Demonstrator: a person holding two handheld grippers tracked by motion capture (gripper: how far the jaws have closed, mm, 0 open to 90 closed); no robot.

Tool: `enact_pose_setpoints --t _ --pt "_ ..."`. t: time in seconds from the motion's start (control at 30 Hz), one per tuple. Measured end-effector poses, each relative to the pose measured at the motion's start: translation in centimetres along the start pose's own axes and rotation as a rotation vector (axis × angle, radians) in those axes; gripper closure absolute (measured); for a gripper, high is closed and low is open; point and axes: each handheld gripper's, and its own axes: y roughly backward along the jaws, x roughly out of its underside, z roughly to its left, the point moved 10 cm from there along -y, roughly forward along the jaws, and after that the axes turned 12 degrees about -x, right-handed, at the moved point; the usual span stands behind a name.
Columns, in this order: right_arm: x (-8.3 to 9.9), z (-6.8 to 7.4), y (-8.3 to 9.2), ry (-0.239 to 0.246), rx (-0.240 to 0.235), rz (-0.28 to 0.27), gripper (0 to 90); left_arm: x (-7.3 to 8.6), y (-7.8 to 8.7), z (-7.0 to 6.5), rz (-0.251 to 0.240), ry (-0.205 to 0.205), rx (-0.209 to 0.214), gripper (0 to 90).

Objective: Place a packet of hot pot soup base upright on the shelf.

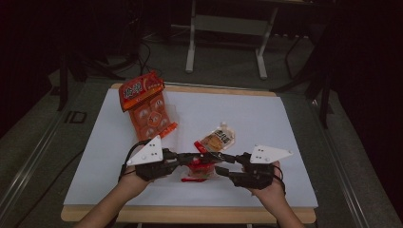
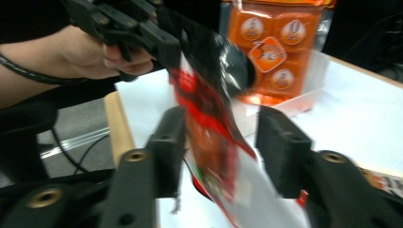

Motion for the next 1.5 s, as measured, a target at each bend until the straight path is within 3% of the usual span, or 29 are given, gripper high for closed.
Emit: enact_pose_setpoints --t 0.17,0.33,0.57,0.77,1.23,1.5 --pt "0.2 -0.7 0.5 -0.026 0.008 -0.025 33.9 -0.4 0.9 1.9 0.004 -0.007 -0.055 87.8" --pt "0.6 -0.6 0.7 -0.041 -0.042 -0.035 14.4 -0.7 2.0 3.6 -0.013 -0.008 -0.077 87.7" --pt "1.0 -1.2 0.9 -0.084 -0.06 -0.067 14.3 -1.0 3.4 6.1 -0.039 -0.052 -0.133 87.6" --pt "1.7 -1.7 1.2 -0.097 -0.046 -0.054 14.3 -0.4 4.2 7.9 -0.019 -0.072 -0.172 87.5" --pt "1.8 -1.9 1.3 -0.107 -0.046 -0.055 14.5 2.5 5.6 10.4 0.011 -0.026 -0.188 87.4" --pt "1.8 -2.1 1.4 -0.118 -0.045 -0.062 14.8 3.5 6.9 10.4 0.026 -0.018 -0.171 87.3"
